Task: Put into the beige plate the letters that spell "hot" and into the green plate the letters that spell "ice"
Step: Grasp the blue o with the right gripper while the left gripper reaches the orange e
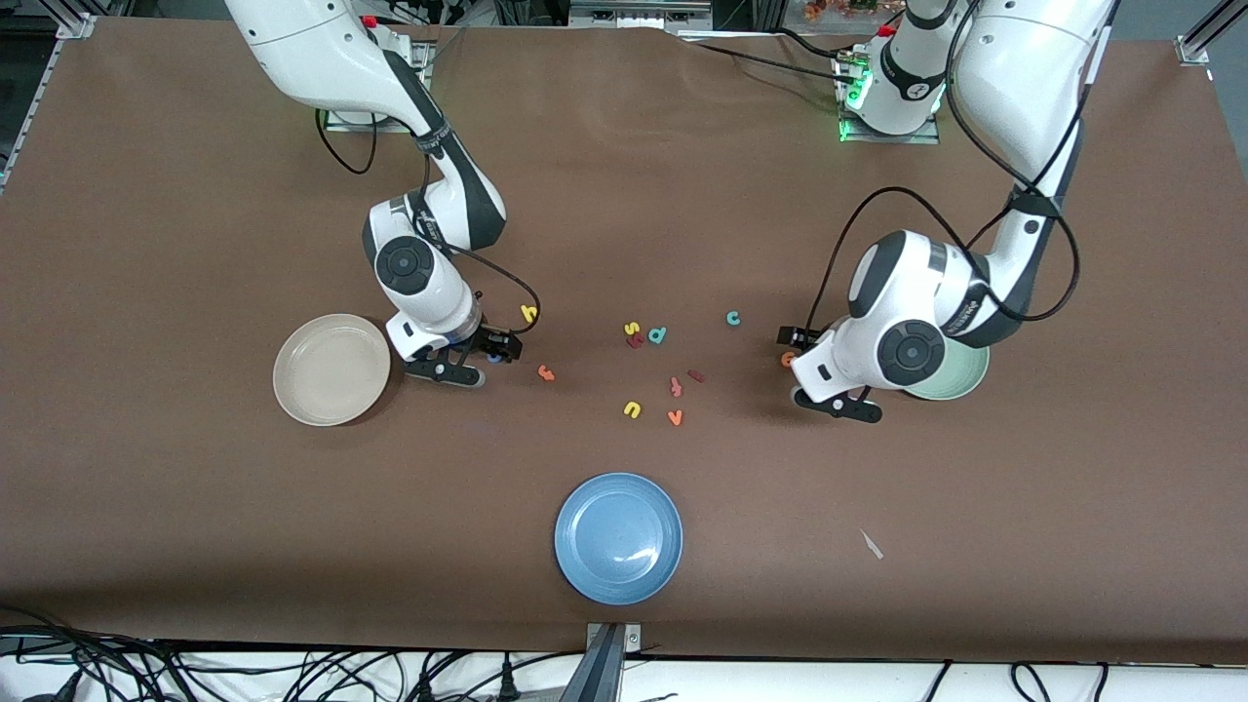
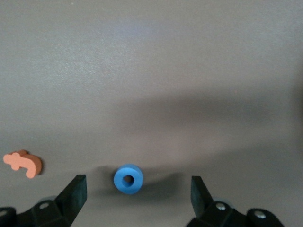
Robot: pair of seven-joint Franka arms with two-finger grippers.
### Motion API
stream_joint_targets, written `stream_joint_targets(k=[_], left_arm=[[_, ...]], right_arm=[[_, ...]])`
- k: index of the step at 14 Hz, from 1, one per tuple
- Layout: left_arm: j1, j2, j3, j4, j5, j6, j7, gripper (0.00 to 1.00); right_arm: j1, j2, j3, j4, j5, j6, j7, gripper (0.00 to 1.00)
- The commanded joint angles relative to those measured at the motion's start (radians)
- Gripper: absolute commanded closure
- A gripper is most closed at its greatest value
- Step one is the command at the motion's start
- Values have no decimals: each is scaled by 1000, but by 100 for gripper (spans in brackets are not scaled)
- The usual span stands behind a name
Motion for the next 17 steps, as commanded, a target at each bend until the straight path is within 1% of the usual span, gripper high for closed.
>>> stream_joint_targets(k=[1, 2, 3, 6, 11, 12, 15, 16, 17], left_arm=[[-10, -51, 7, -161, -12, 169, 7, 23], [-10, -56, 7, -197, -11, 212, 9, 34], [-12, -56, 7, -212, -11, 235, 16, 40], [-12, -53, 7, -246, 3, 312, 16, 41], [-41, -44, 7, -245, 1, 352, 6, 40], [-41, -42, 7, -246, 1, 360, 6, 40], [-47, -36, 7, -245, 3, 370, 10, 41], [-47, -33, 7, -246, 3, 386, 12, 43], [-50, -24, 7, -246, 3, 396, 12, 43]], right_arm=[[12, 30, -1, 32, 13, 0, 11, 8], [13, 30, -1, 31, 13, 0, 9, 12], [15, 30, -1, 29, 13, 0, 9, 18], [17, 30, 2, 20, 14, -12, 11, 36], [15, 30, 8, 22, 14, -21, 9, 69], [15, 30, 8, 22, 14, -21, 6, 73], [15, 30, 9, 25, 14, -21, 11, 91], [15, 28, 11, 29, 14, -21, 8, 94], [13, 25, 11, 31, 14, -21, 2, 94]])
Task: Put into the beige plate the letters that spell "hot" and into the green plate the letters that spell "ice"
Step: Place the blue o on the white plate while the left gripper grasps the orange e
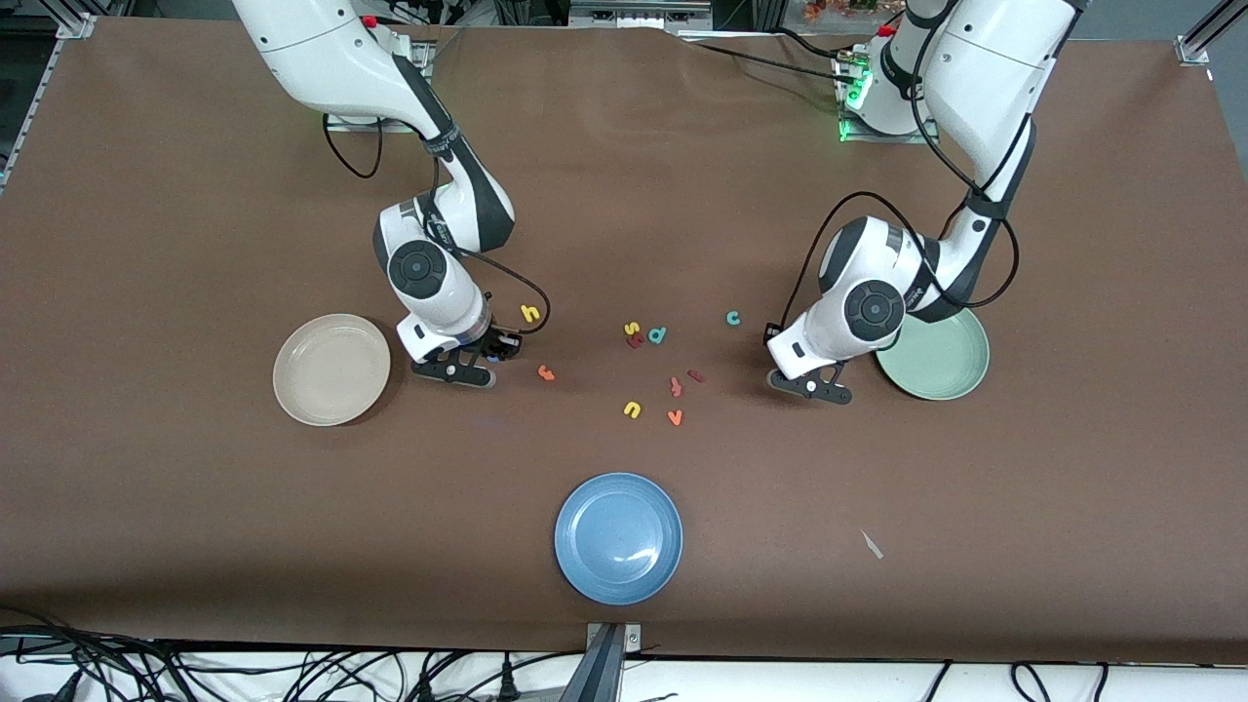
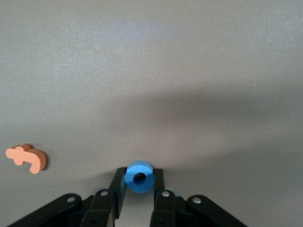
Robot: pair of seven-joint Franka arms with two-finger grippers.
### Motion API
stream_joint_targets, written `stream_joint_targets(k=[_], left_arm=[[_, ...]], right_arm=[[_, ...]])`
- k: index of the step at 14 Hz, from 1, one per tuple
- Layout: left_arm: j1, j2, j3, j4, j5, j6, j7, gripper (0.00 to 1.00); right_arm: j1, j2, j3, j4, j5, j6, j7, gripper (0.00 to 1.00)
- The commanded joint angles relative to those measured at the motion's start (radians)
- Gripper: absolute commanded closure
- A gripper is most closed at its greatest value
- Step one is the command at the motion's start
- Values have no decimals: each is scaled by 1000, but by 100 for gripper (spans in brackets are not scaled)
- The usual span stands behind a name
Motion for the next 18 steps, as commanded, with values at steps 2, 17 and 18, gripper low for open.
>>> stream_joint_targets(k=[2, 17, 18], left_arm=[[-23, -7, 7, -27, 3, 57, 10, 43], [-23, -15, 7, -36, 39, 39, 5, 76], [-21, -31, 7, -35, 40, 12, 7, 80]], right_arm=[[-6, -20, -5, 15, 13, -55, -37, 97], [-35, -213, -313, -206, 55, -60, -769, 0], [-35, -222, -283, -197, 57, -81, -745, 0]])
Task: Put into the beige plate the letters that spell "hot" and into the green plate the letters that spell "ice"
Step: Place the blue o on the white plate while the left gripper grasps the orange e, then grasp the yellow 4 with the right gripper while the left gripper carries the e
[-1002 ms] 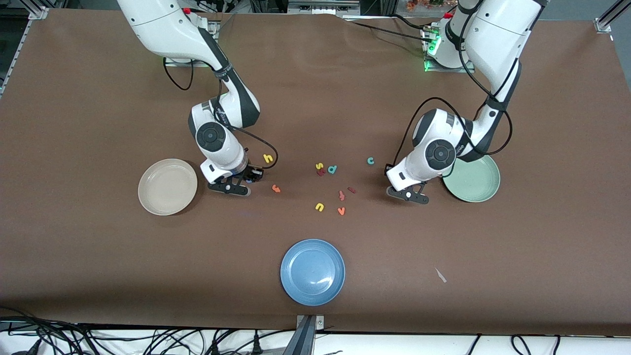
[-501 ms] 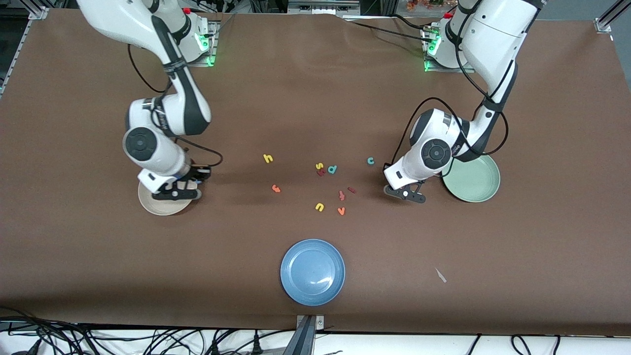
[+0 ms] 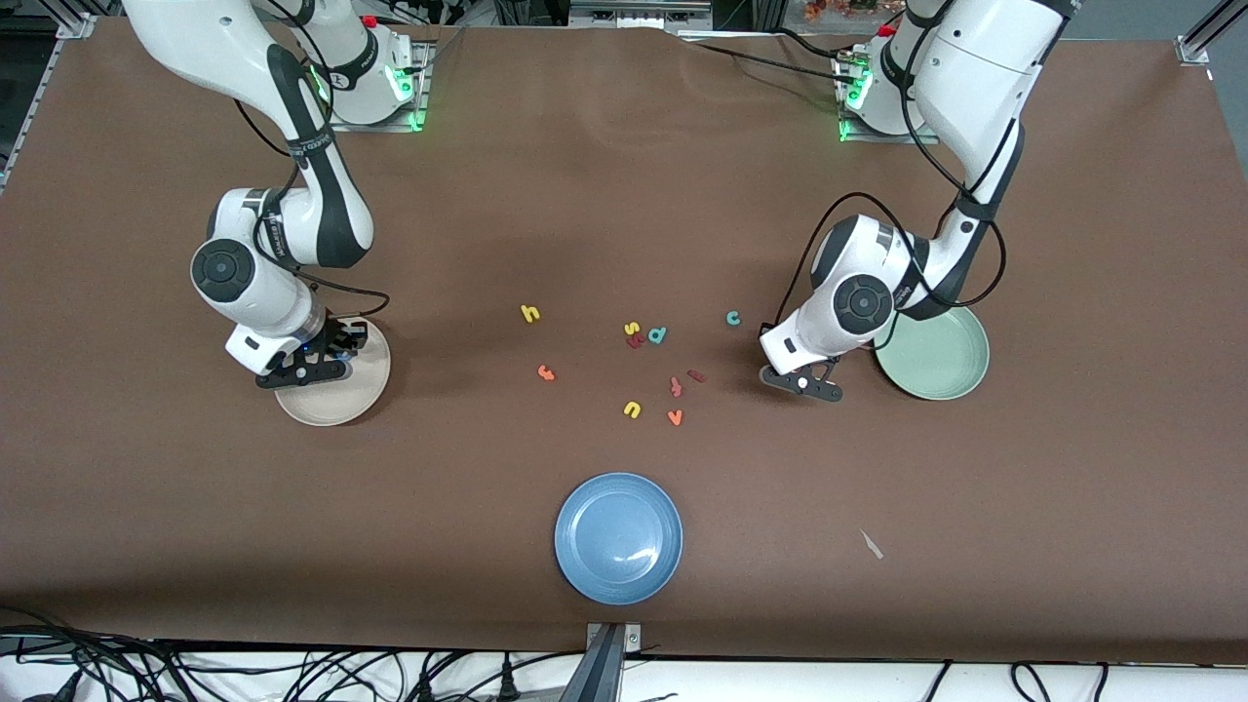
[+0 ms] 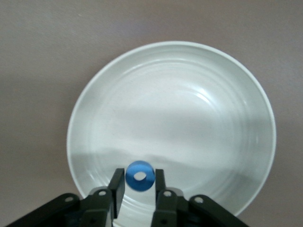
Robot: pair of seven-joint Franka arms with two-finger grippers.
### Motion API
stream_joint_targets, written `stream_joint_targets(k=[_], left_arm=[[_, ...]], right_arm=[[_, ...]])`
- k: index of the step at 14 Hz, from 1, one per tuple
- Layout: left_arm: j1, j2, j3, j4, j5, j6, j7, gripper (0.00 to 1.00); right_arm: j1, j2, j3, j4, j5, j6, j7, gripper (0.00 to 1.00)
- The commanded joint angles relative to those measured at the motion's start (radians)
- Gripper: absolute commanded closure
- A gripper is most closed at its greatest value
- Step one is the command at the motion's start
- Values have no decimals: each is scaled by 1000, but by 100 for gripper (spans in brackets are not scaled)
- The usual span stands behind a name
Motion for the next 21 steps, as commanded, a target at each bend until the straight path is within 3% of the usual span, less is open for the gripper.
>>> stream_joint_targets(k=[1, 3, 6, 8, 11, 18, 21], left_arm=[[2, -60, 7, -8, 22, -82, 5, 80], [23, -112, 13, 0, 22, -188, 11, 80], [95, -161, 15, 19, 33, -339, 16, 78], [129, -178, 12, 19, 144, -403, 16, 78], [172, -176, 10, 0, 237, -414, 20, 77], [325, -112, 8, -7, 237, -350, 219, 77], [324, -112, 8, -7, 237, -350, 233, 71]], right_arm=[[5, -48, 73, 0, 27, -47, 42, 0], [7, -48, 128, 34, 27, -72, 93, 0], [12, -41, 259, 57, 23, -72, 222, 0], [24, -38, 311, 47, 23, -72, 241, 0], [80, -31, 324, 25, 10, -55, 241, 0], [143, 73, 325, 27, 9, 132, 230, 0], [173, 126, 325, 42, 10, 189, 234, 1]])
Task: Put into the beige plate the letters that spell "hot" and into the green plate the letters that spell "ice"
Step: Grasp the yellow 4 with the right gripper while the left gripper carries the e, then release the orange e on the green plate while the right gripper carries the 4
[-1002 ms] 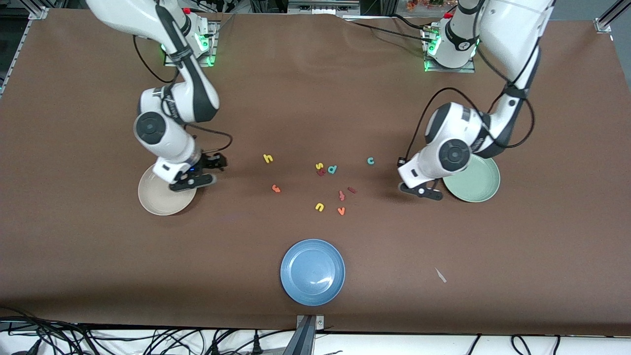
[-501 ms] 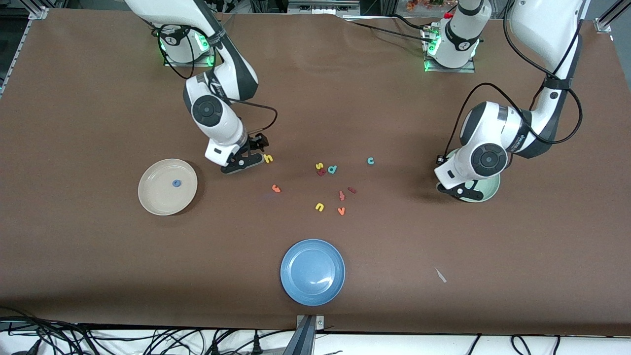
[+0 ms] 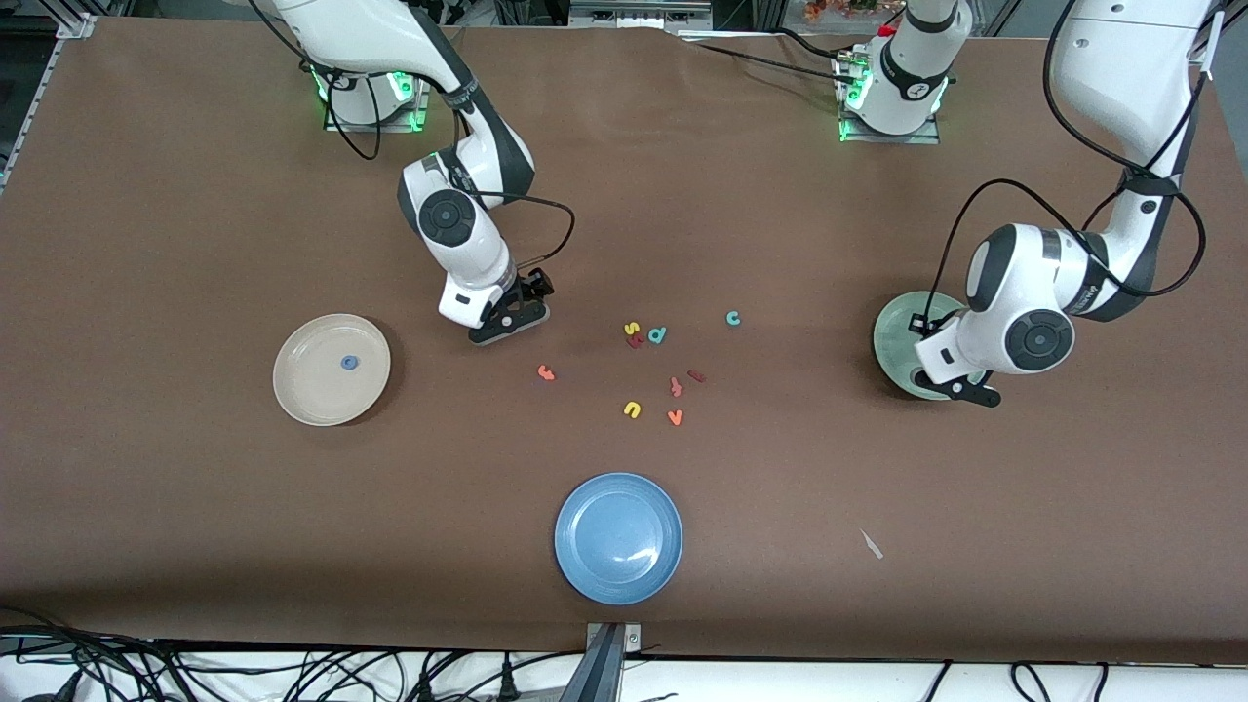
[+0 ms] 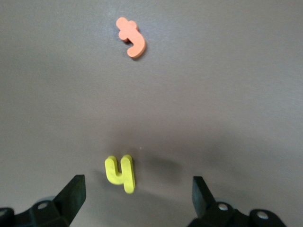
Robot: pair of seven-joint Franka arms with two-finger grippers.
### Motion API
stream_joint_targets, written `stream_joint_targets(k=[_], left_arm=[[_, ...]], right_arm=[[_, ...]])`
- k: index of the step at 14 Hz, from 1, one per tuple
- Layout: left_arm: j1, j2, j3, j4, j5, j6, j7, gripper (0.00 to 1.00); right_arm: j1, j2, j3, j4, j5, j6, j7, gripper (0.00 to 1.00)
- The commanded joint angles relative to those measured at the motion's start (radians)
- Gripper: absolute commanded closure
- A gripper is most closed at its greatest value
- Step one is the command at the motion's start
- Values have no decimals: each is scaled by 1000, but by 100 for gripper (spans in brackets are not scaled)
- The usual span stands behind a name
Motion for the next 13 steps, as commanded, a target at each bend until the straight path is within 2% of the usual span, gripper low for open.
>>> stream_joint_targets(k=[1, 3, 5, 6, 7, 8, 10, 12, 13], left_arm=[[-1, -4, -12, -1, 26, 5, 14, 71], [-3, -4, -12, -1, 26, 5, 16, 72], [-3, -6, -12, -1, 26, 5, 16, 72], [-3, -6, -12, -1, 26, 3, 16, 69], [-3, -7, -14, 1, 26, 1, 14, 38], [-6, -10, -15, 5, 26, -6, 14, 0], [-20, -33, -35, 9, 12, -23, 3, 0], [-20, -53, -110, 9, 10, -34, -58, 0], [-20, -55, -151, 10, 10, -34, -139, 0]], right_arm=[[20, 32, -3, 16, -2, 34, 5, 3], [26, 32, -3, 14, -2, 34, 8, 26], [25, 29, -3, 16, -2, 27, 8, 57], [26, 28, -3, 16, -1, 25, 9, 67], [26, 29, -3, 16, -1, 27, 11, 76], [29, 29, -3, 16, -1, 27, 12, 79], [31, 31, -3, 19, 1, 30, 12, 90], [35, 31, -3, 20, -1, 33, 11, 100], [35, 31, -4, 34, -2, 25, 5, 100]])
